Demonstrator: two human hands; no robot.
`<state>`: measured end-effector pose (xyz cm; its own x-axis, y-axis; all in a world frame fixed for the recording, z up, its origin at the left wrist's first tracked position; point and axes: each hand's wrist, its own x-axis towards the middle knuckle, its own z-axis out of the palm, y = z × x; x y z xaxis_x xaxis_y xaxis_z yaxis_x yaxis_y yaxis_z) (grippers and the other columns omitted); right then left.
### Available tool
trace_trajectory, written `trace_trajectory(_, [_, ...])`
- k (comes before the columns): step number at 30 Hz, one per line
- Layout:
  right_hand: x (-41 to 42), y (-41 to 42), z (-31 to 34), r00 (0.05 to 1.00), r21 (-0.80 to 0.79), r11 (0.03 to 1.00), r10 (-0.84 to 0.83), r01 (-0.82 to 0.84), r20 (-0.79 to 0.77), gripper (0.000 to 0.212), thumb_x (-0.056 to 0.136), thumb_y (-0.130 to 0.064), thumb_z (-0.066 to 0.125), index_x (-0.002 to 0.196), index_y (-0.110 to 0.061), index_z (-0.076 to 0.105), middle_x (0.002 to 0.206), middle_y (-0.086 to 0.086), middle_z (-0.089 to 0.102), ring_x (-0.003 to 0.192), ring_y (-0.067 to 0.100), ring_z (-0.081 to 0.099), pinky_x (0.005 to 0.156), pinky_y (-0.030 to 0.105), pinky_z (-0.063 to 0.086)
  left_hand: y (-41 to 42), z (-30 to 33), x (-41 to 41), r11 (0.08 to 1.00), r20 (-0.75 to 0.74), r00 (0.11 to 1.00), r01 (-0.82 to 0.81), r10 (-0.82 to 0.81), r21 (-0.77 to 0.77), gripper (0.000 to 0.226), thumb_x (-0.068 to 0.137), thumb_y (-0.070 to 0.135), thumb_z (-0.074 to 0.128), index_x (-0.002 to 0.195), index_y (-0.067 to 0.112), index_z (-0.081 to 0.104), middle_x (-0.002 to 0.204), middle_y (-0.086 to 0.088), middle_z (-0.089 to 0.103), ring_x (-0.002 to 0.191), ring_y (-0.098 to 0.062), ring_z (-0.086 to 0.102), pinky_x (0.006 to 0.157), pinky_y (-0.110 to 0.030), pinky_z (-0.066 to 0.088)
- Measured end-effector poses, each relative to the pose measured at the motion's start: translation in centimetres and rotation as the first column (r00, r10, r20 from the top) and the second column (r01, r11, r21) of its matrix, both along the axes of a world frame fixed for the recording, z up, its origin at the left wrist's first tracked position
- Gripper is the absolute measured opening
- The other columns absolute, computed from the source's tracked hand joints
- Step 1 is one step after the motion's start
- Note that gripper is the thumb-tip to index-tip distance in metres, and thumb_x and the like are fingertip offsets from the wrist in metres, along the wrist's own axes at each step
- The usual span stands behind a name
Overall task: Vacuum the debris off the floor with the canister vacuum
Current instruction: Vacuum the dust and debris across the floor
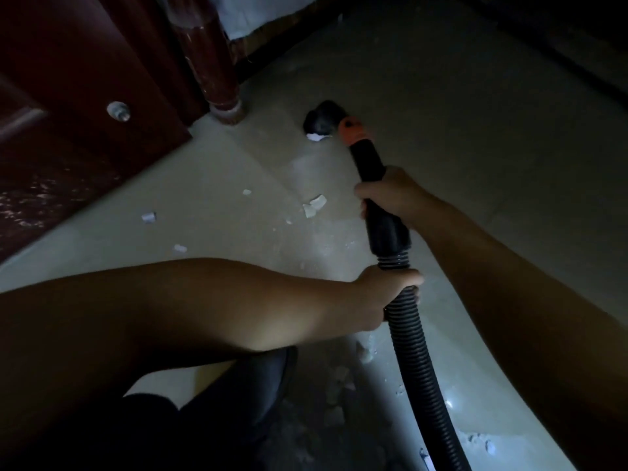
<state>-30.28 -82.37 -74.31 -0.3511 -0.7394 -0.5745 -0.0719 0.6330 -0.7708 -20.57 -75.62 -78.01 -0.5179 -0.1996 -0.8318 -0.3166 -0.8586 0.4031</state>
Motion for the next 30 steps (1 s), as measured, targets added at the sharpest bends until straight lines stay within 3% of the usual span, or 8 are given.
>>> trace_trajectory(5, [0.8, 0.9, -0.3, 0.985, -0.004, 0.989, 0.15, -0.151, 0.084, 0.006, 0.082, -0.004, 0.061, 0.087, -0.006, 0.057, 0.059, 0.008, 0.059, 0.048, 0.017, 0.059, 0.056, 0.026, 0.053, 2.3, 0.3, 0.8, 0.994, -0.004, 0.995, -0.104, 0.104, -0.038, 0.017, 0.086, 0.005, 0.065, 0.074, 0.012, 0.055, 0.067, -0.002, 0.059, 0.065, -0.016, 0.059, 0.084, -0.034, 0.05])
trace_trajectory(9, [0.2, 1.2, -1.7, 0.985, -0.041, 0.987, -0.149, 0.153, 0.086, 0.019, 0.081, -0.001, 0.059, 0.064, -0.006, 0.05, 0.039, 0.003, 0.052, 0.032, 0.013, 0.049, 0.049, 0.028, 0.047, 2.2, 1.1, 1.6, 0.985, 0.022, 0.995, -0.093, 0.097, -0.142, 0.013, 0.09, 0.008, 0.061, 0.081, 0.012, 0.053, 0.072, -0.004, 0.056, 0.063, -0.015, 0.057, 0.058, -0.021, 0.053])
trace_trajectory(11, [0.6, 1.3, -2.2, 0.983, -0.019, 0.986, -0.167, 0.168, 0.073, 0.016, 0.079, -0.004, 0.059, 0.066, -0.007, 0.05, 0.032, -0.003, 0.049, 0.029, 0.01, 0.048, 0.048, 0.027, 0.046, 3.0, 1.5, 2.2, 0.971, 0.059, 0.987, -0.136, 0.15, -0.198, 0.013, 0.09, 0.008, 0.061, 0.082, 0.011, 0.052, 0.072, -0.005, 0.055, 0.061, -0.016, 0.056, 0.052, -0.019, 0.051])
trace_trajectory(17, [5.5, 2.1, -0.9, 0.994, -0.061, 0.998, 0.028, -0.022, 0.102, 0.013, 0.076, -0.007, 0.063, 0.086, -0.004, 0.056, 0.06, 0.006, 0.056, 0.045, 0.016, 0.054, 0.053, 0.027, 0.048, 5.9, 3.1, 4.8, 0.91, 0.166, 0.91, -0.334, 0.379, -0.246, 0.015, 0.089, 0.009, 0.065, 0.079, 0.008, 0.054, 0.068, -0.007, 0.056, 0.055, -0.018, 0.056, 0.049, -0.024, 0.051])
trace_trajectory(23, [14.6, 5.5, 1.7, 0.892, -0.024, 0.904, 0.426, -0.428, 0.15, 0.003, 0.078, -0.005, 0.06, 0.079, -0.003, 0.058, 0.066, 0.009, 0.059, 0.06, 0.024, 0.058, 0.065, 0.034, 0.052, 10.4, 4.4, 9.9, 0.806, 0.255, 0.767, -0.532, 0.589, -0.261, 0.012, 0.087, 0.008, 0.066, 0.084, 0.005, 0.055, 0.071, -0.01, 0.059, 0.061, -0.022, 0.059, 0.065, -0.034, 0.055])
trace_trajectory(25, [16.1, 6.2, 1.4, 0.861, -0.004, 0.868, 0.493, -0.496, 0.125, 0.023, 0.074, -0.008, 0.063, 0.096, 0.001, 0.06, 0.077, 0.013, 0.064, 0.068, 0.028, 0.062, 0.069, 0.035, 0.054, 11.5, 4.3, 10.6, 0.786, 0.235, 0.753, -0.556, 0.614, -0.272, 0.011, 0.086, 0.008, 0.066, 0.087, 0.006, 0.055, 0.072, -0.009, 0.06, 0.06, -0.02, 0.061, 0.064, -0.033, 0.055])
trace_trajectory(27, [15.8, 6.3, 0.9, 0.88, -0.016, 0.883, 0.469, -0.469, 0.082, 0.035, 0.07, -0.012, 0.066, 0.102, 0.001, 0.062, 0.087, 0.016, 0.067, 0.076, 0.031, 0.066, 0.074, 0.039, 0.058, 12.0, 3.5, 10.5, 0.777, 0.192, 0.761, -0.56, 0.62, -0.288, 0.011, 0.086, 0.008, 0.065, 0.084, 0.007, 0.055, 0.07, -0.008, 0.059, 0.058, -0.019, 0.06, 0.062, -0.032, 0.054])
trace_trajectory(30, [13.9, 5.4, -1.5, 0.977, -0.093, 0.973, 0.212, -0.21, 0.013, 0.019, 0.068, -0.015, 0.068, 0.081, -0.003, 0.062, 0.076, 0.013, 0.064, 0.068, 0.029, 0.063, 0.071, 0.039, 0.056, 11.2, 1.5, 10.7, 0.777, 0.128, 0.794, -0.525, 0.594, -0.348, 0.013, 0.086, 0.01, 0.068, 0.082, 0.009, 0.055, 0.067, -0.007, 0.059, 0.054, -0.017, 0.058, 0.058, -0.029, 0.054])
